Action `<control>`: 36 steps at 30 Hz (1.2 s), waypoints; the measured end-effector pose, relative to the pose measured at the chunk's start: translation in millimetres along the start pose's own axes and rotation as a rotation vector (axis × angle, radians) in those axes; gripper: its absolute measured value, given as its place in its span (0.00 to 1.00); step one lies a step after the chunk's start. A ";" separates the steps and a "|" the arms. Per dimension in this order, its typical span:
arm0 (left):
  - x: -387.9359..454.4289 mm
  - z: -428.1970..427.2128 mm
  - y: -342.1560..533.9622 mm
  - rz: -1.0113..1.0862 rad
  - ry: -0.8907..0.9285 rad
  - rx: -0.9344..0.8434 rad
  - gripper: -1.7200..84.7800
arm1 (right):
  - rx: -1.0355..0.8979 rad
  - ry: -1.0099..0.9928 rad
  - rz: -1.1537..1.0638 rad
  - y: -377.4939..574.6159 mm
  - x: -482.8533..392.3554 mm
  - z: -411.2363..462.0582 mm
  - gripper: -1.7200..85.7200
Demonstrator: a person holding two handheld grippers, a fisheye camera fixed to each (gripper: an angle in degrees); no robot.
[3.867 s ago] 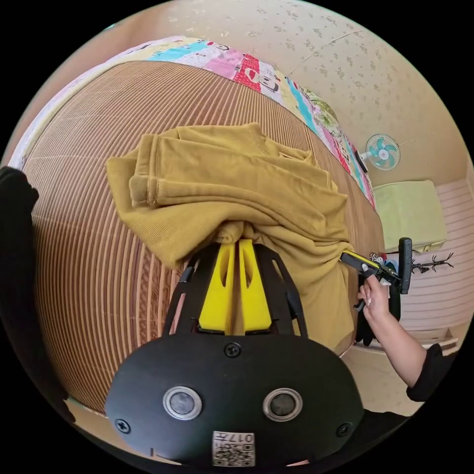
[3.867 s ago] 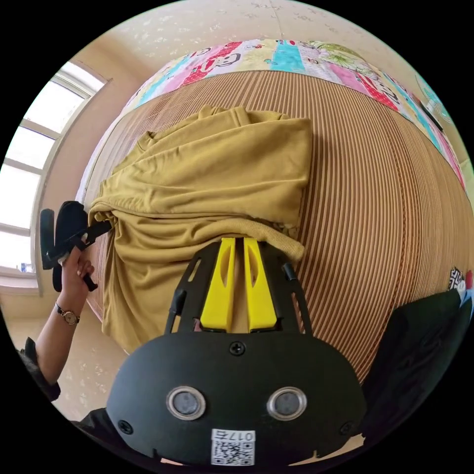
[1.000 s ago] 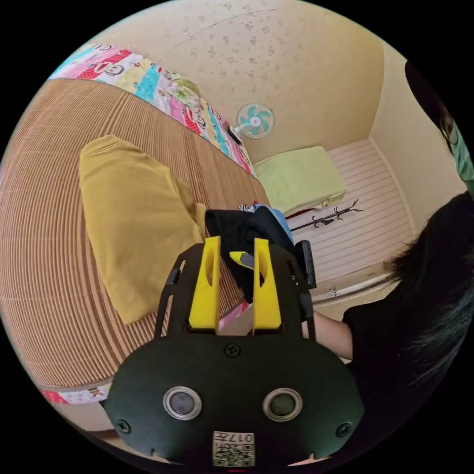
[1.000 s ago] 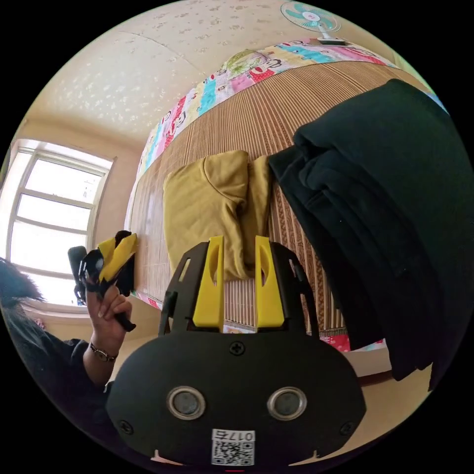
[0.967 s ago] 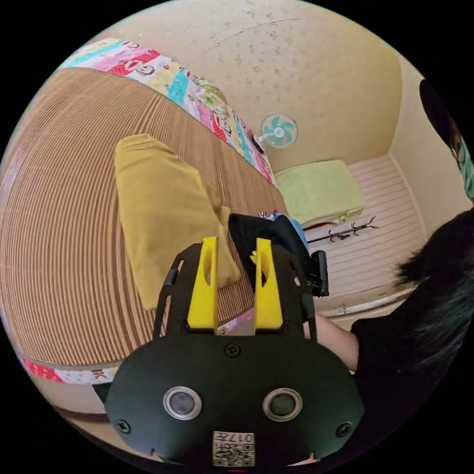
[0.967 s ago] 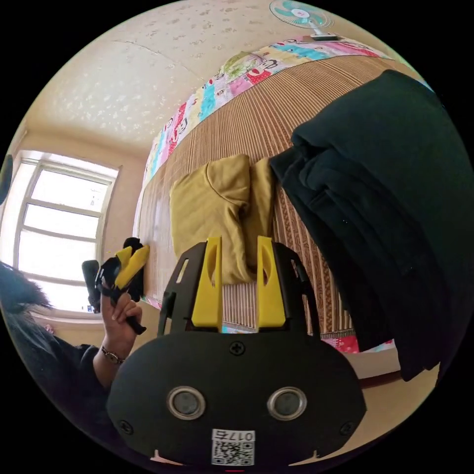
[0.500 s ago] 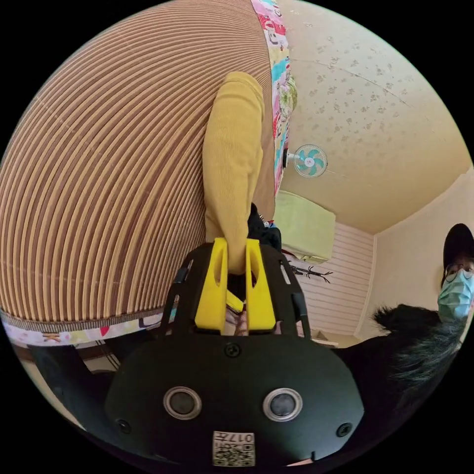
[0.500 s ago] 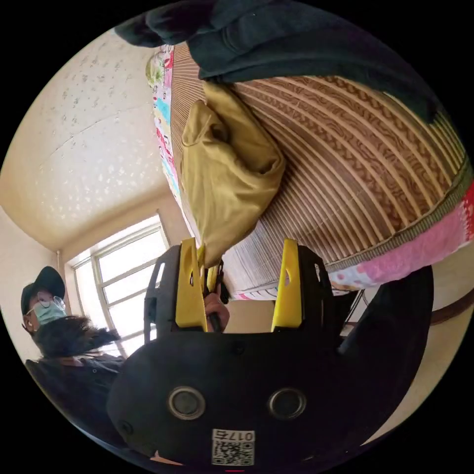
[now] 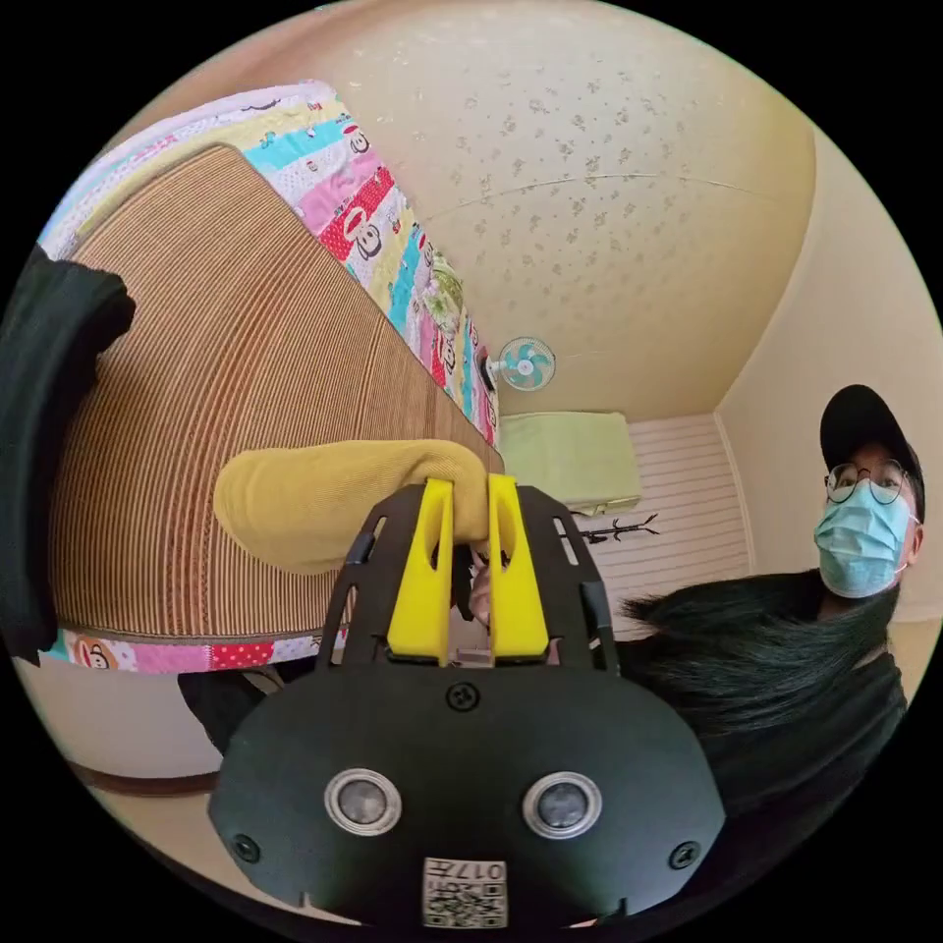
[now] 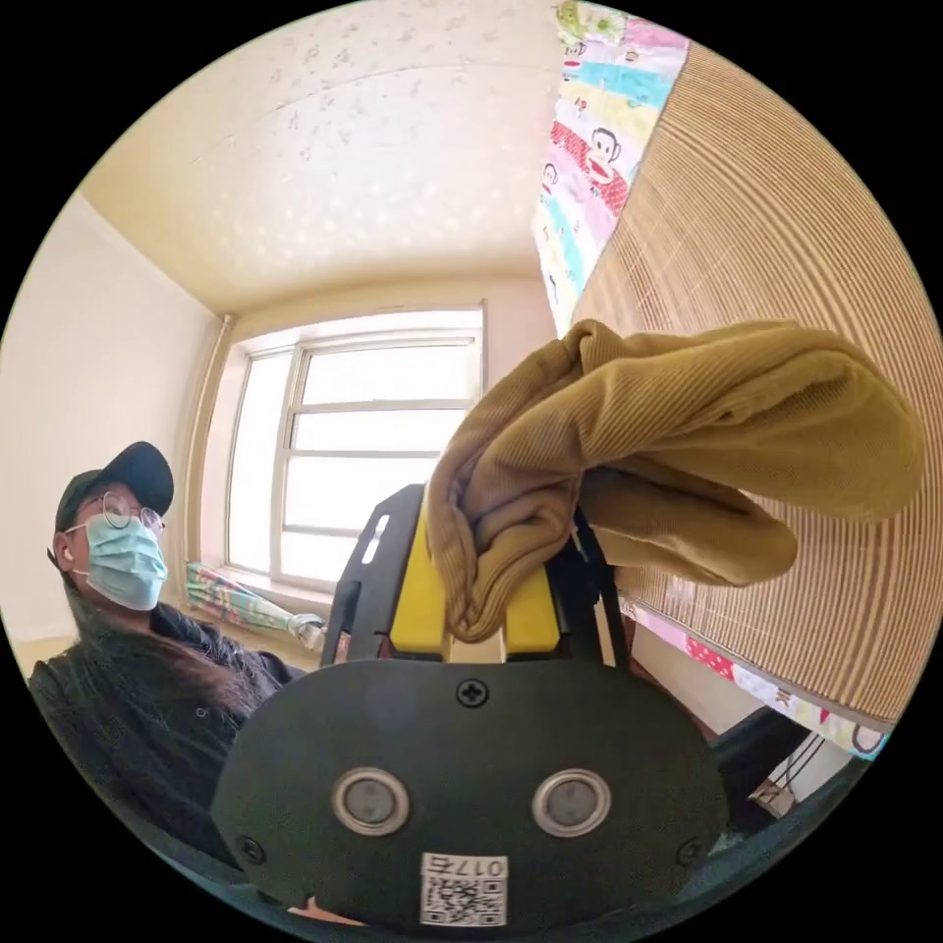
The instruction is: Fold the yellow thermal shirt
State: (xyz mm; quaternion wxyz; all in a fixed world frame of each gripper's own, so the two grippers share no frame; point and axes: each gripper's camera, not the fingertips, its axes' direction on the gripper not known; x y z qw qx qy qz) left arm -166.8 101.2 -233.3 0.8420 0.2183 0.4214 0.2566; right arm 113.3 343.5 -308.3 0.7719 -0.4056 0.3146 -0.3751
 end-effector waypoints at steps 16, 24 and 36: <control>-130.2 -225.9 104.1 -0.327 -0.604 0.129 0.14 | -0.521 0.376 -0.198 154.1 88.4 452.2 0.13; -67.3 37.9 138.7 0.095 -0.861 -0.028 0.13 | -0.284 1.045 -0.296 154.4 129.9 296.3 0.19; -155.0 394.4 122.0 0.272 -0.899 -0.062 0.31 | 0.259 1.640 -0.114 132.1 223.4 212.7 0.34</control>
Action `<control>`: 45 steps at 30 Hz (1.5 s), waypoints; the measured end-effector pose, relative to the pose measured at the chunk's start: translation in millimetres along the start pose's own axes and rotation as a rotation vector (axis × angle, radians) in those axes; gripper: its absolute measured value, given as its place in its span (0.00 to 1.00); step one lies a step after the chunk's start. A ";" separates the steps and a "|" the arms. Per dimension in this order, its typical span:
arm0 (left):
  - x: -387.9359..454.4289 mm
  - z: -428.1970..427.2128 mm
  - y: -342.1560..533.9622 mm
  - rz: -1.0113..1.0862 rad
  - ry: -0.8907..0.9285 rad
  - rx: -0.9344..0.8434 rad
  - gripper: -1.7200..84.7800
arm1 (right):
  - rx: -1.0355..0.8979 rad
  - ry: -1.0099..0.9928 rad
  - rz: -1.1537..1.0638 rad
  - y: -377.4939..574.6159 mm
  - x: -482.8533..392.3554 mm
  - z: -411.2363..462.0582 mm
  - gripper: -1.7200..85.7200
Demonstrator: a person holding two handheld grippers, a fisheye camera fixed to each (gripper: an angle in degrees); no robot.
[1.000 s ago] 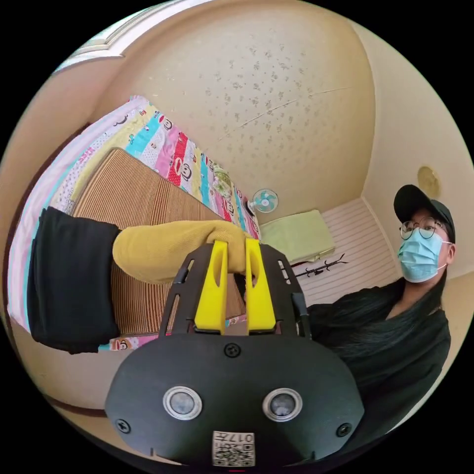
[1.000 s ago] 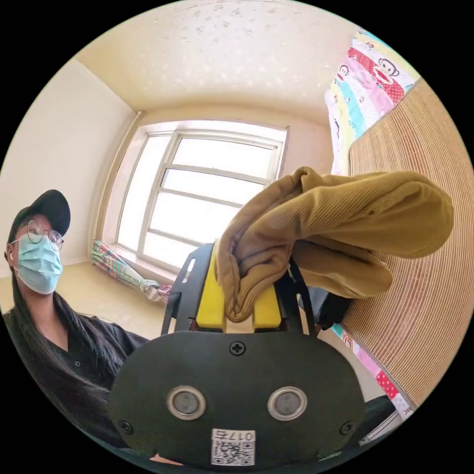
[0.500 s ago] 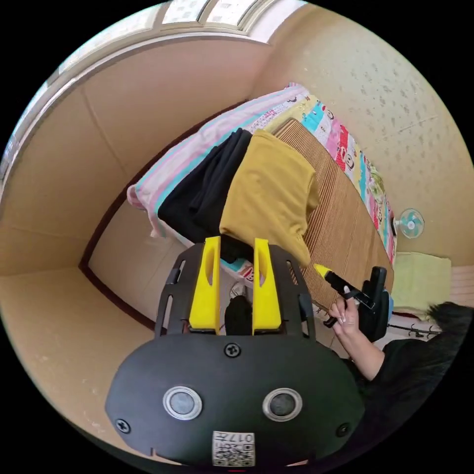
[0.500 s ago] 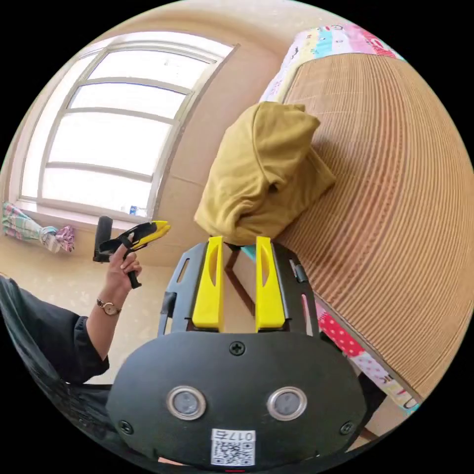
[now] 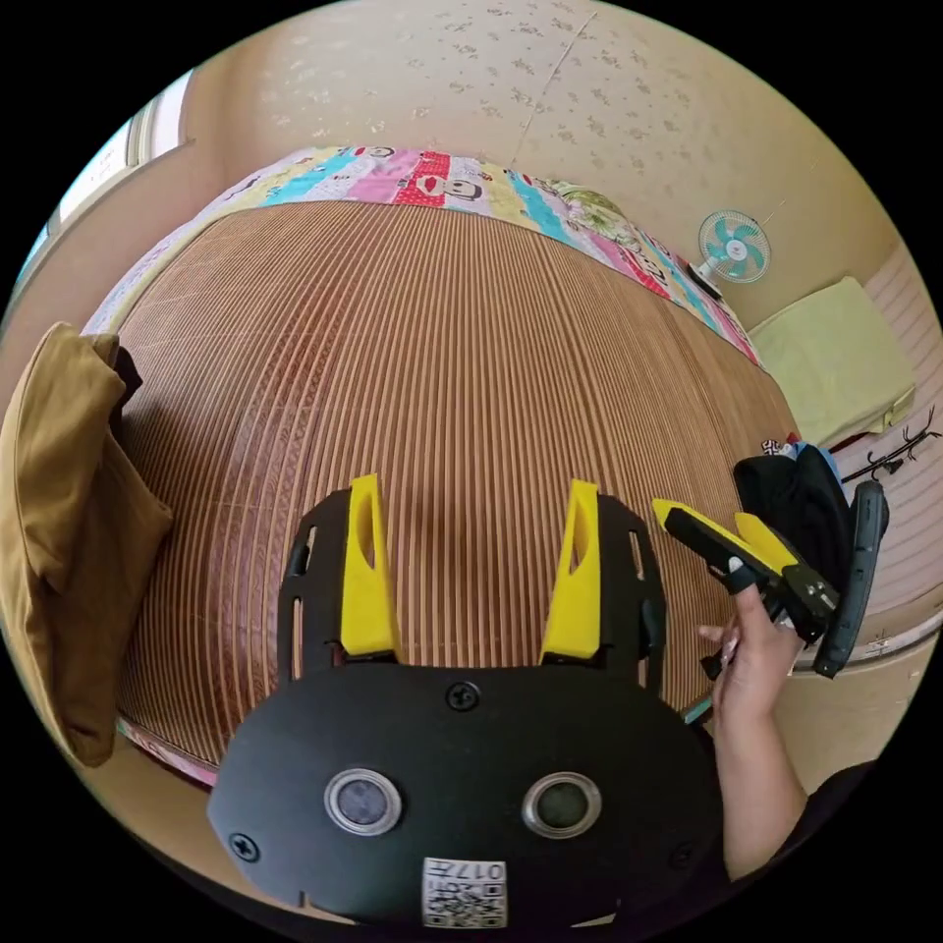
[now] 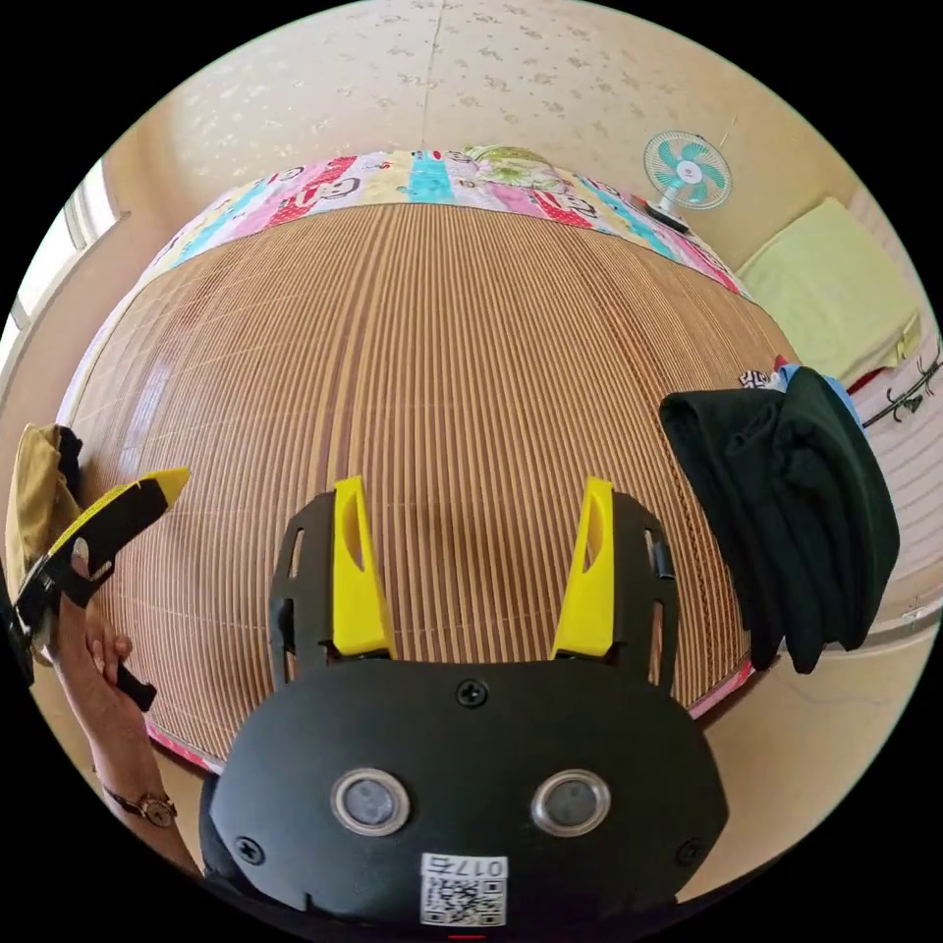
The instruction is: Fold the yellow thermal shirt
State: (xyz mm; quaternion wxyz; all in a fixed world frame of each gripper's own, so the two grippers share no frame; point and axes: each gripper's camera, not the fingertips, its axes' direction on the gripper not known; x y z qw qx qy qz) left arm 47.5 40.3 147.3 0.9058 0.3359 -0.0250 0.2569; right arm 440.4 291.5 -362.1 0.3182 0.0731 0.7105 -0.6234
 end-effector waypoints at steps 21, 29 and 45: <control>33.8 77.3 71.7 0.036 -0.206 0.040 0.36 | -0.022 -0.153 -0.010 55.2 -65.3 2.1 0.40; 24.1 95.5 80.2 0.048 -0.211 0.039 0.36 | -0.021 -0.153 -0.011 54.4 -76.4 -1.8 0.40; -2.7 125.5 87.7 0.050 -0.219 0.039 0.36 | -0.018 -0.150 -0.015 45.1 -80.1 -6.7 0.40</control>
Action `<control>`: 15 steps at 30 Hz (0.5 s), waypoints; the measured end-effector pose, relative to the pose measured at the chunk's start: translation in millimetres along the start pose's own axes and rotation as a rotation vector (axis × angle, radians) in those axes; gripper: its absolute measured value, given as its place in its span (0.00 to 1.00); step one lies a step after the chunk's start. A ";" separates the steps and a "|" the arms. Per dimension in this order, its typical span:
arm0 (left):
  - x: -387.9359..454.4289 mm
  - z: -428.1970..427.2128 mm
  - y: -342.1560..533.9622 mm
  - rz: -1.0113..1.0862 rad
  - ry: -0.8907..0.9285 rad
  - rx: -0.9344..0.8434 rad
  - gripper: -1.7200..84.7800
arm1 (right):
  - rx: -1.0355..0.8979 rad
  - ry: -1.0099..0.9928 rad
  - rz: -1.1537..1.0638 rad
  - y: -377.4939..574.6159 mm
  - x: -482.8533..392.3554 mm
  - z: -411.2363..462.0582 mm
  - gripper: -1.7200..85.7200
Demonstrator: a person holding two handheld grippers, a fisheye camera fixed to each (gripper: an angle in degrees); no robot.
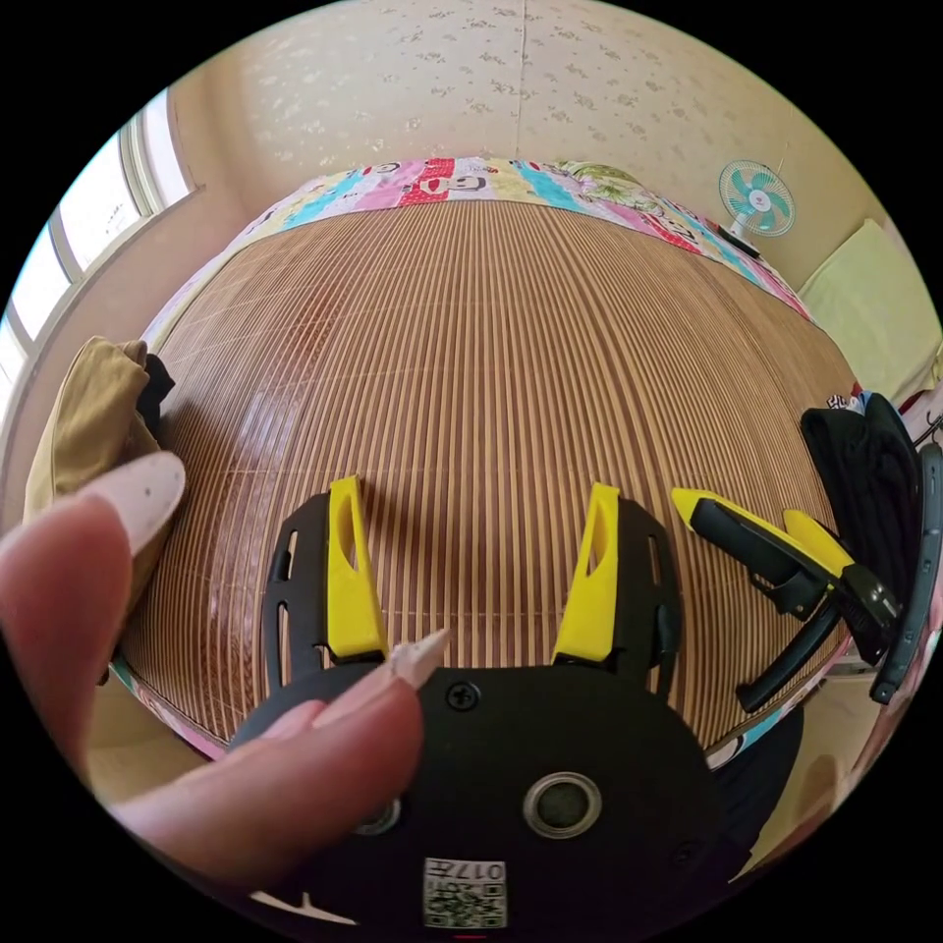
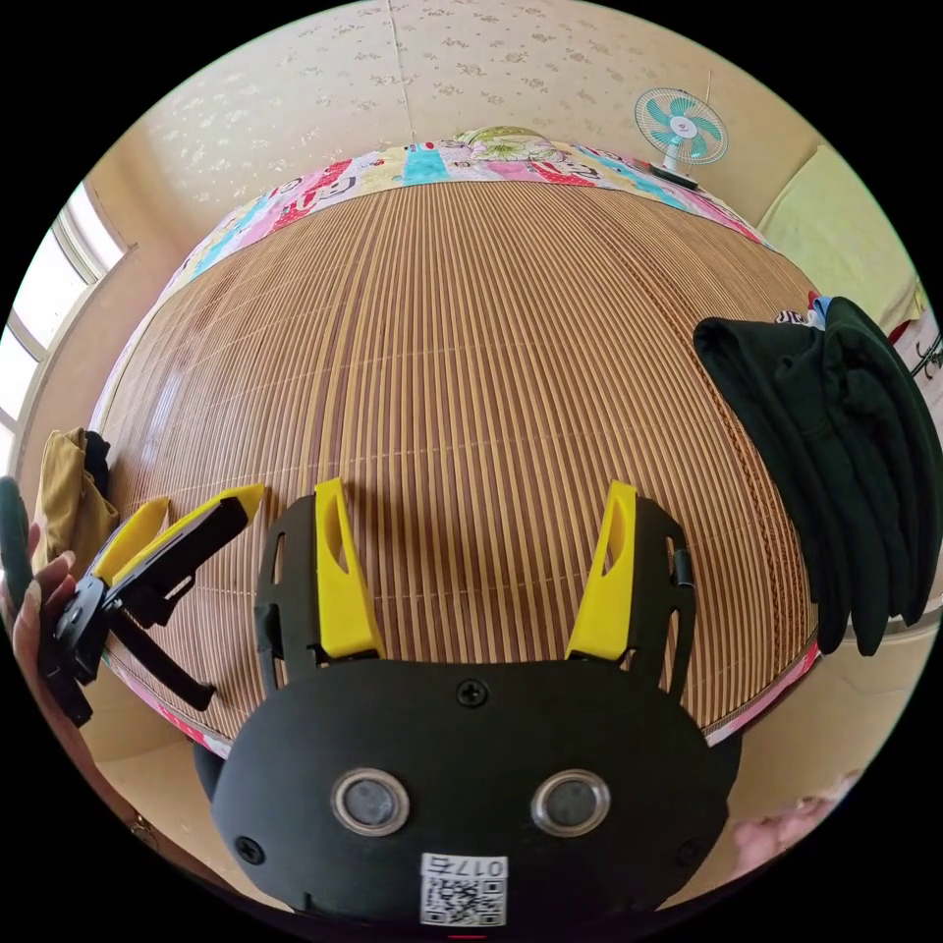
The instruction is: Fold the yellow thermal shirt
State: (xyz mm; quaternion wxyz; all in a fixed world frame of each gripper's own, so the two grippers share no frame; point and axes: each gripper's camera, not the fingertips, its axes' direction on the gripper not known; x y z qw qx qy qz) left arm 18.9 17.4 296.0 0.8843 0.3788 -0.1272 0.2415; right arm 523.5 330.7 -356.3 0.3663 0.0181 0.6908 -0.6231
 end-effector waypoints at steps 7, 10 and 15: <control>-10.7 12.1 1.5 0.001 0.000 -0.002 0.36 | 0.001 0.002 -0.002 -5.6 3.7 -2.1 0.40; -15.9 16.5 2.4 -0.003 0.003 0.001 0.36 | 0.001 0.002 -0.002 -8.2 6.2 -3.1 0.40; -23.2 24.4 2.8 -0.008 0.002 -0.003 0.36 | -0.001 0.004 -0.004 -12.7 10.2 -4.5 0.40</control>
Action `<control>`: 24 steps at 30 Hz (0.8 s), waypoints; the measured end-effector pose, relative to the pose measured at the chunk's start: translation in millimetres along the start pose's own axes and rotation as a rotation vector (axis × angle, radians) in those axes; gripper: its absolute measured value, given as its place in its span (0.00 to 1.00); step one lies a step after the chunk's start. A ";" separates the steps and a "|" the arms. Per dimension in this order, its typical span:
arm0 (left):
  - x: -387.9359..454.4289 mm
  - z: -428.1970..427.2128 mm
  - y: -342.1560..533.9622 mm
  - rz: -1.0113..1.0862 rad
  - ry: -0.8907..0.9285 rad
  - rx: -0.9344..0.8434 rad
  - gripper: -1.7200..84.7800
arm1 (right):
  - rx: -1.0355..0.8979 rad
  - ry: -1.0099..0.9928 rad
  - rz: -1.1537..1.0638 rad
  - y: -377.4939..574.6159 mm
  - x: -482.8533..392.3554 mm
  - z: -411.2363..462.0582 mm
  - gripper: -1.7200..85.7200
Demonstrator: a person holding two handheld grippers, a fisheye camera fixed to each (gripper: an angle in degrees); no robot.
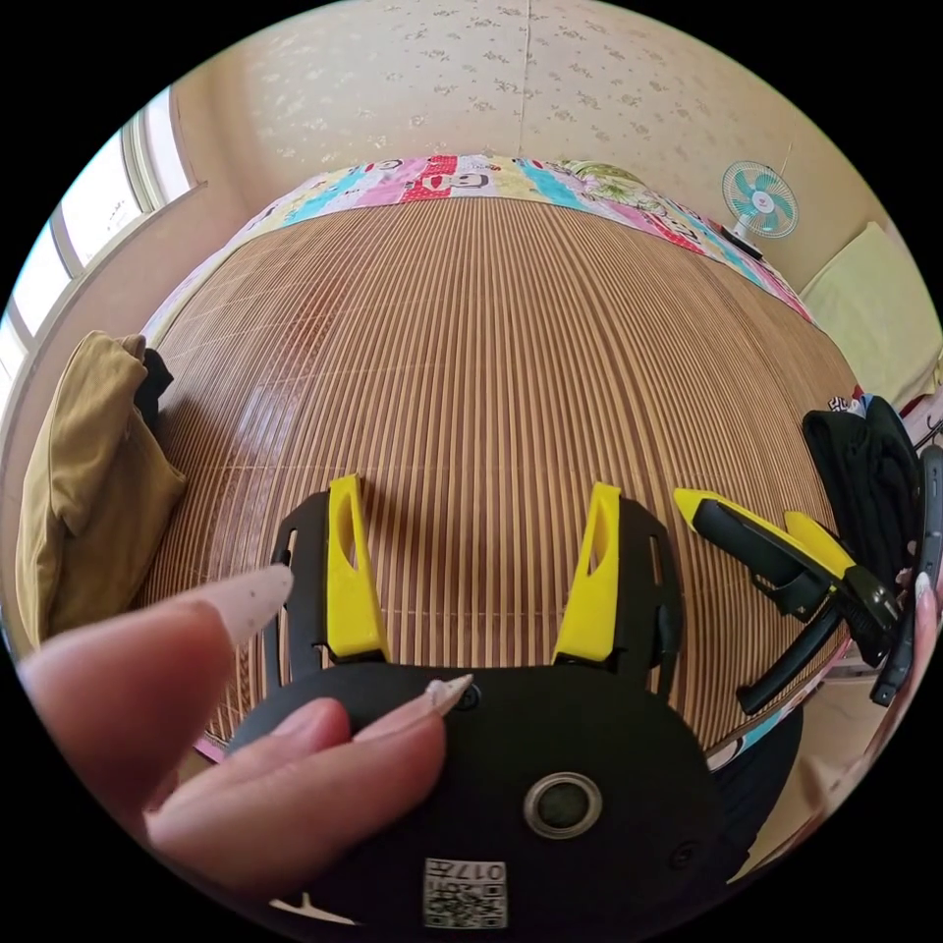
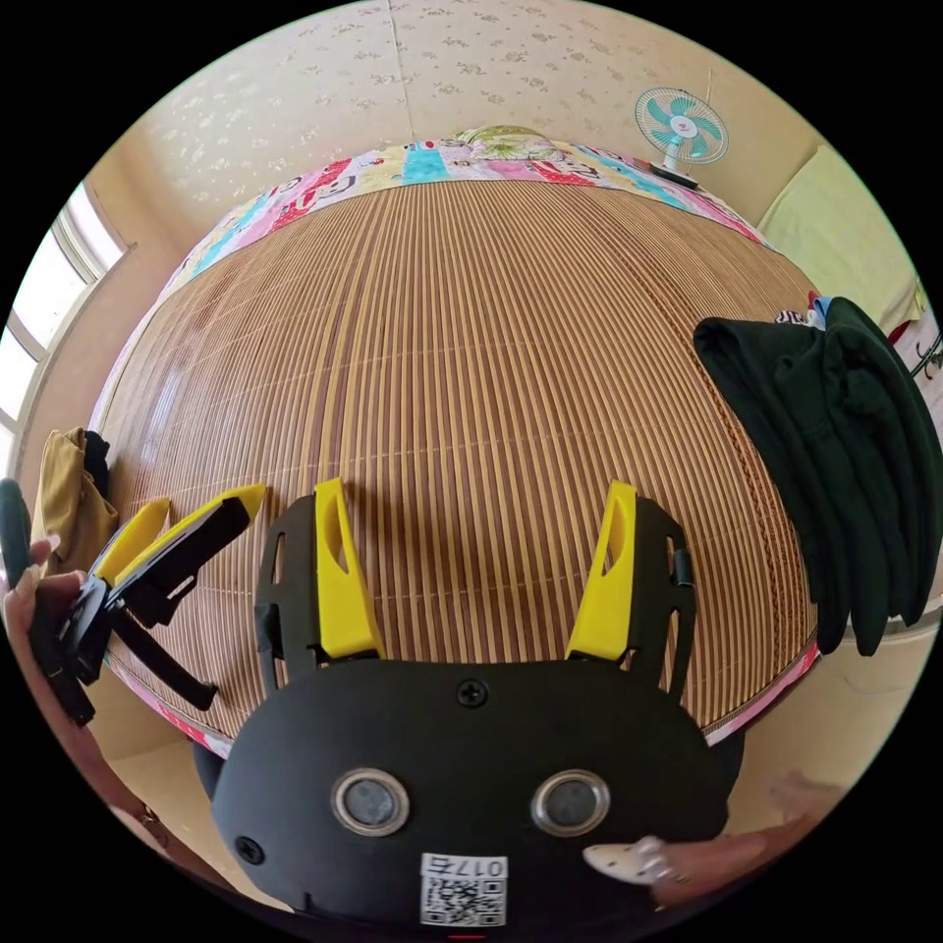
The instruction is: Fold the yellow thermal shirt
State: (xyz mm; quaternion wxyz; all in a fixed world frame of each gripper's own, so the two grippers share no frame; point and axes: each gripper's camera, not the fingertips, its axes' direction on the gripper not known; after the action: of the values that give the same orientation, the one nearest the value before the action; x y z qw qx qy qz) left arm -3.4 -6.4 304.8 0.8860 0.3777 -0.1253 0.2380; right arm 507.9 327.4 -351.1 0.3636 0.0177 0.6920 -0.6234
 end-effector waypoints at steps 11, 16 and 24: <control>-15.2 8.8 -1.9 0.002 0.001 0.003 0.36 | -0.006 0.004 -0.003 -10.3 11.2 -2.9 0.40; -21.7 12.9 -3.1 0.004 -0.004 0.004 0.36 | 0.003 -0.001 -0.004 -14.0 17.9 -5.3 0.40; -31.6 17.9 -5.3 0.005 -0.006 0.004 0.36 | 0.006 -0.004 -0.005 -20.5 27.8 -7.4 0.40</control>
State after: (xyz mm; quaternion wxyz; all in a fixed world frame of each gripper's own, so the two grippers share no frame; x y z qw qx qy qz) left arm -28.4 -33.0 301.1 0.8843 0.3799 -0.1284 0.2392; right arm 474.0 317.5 -348.7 0.3635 0.0159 0.6892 -0.6265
